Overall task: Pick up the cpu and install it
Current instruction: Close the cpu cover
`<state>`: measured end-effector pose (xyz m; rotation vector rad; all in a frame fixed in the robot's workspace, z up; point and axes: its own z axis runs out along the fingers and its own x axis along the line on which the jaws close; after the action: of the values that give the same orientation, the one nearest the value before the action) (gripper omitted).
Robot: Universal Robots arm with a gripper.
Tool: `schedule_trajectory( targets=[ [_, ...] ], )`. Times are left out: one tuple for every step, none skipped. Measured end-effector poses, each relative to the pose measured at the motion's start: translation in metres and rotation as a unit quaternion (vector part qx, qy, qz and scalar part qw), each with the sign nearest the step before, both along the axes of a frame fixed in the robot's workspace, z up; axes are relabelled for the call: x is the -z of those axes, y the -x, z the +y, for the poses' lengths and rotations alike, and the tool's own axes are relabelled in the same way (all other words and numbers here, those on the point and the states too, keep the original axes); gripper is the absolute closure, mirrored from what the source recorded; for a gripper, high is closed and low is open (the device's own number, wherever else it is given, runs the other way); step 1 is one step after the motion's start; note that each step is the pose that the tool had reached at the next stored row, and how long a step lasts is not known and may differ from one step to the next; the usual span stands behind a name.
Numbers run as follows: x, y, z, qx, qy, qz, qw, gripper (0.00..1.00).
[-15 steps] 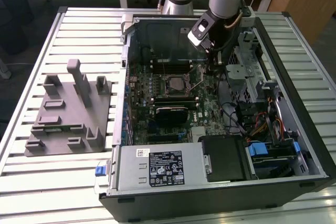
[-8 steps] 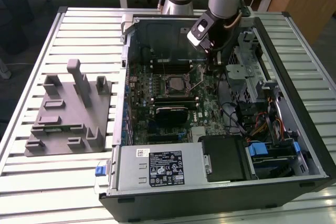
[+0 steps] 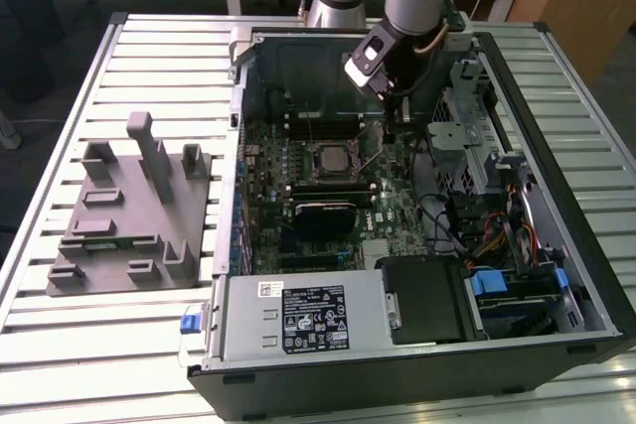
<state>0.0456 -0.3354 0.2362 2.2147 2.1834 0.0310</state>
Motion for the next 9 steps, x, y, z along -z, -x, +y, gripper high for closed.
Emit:
schedule_trajectory(
  targets=[
    [0.0, 0.002, 0.0, 0.0, -0.0001, -0.0001, 1.0, 0.89],
    [0.0, 0.003, 0.0, 0.0, -0.0002, -0.0002, 1.0, 0.89],
    [0.0, 0.005, 0.0, 0.0, -0.0003, -0.0004, 1.0, 0.89],
    [0.0, 0.007, 0.0, 0.0, -0.0003, -0.0006, 1.0, 0.89],
    [0.0, 0.009, 0.0, 0.001, -0.0003, -0.0009, 1.0, 0.89],
    [0.0, 0.011, 0.0, 0.001, -0.0003, -0.0011, 1.0, 0.89],
    [0.0, 0.013, 0.0, 0.001, -0.0003, -0.0014, 1.0, 0.89],
    [0.0, 0.015, 0.0, 0.001, -0.0003, -0.0018, 1.0, 0.89],
    [0.0, 0.018, 0.0, 0.001, -0.0003, -0.0022, 1.0, 0.89]
  ],
)
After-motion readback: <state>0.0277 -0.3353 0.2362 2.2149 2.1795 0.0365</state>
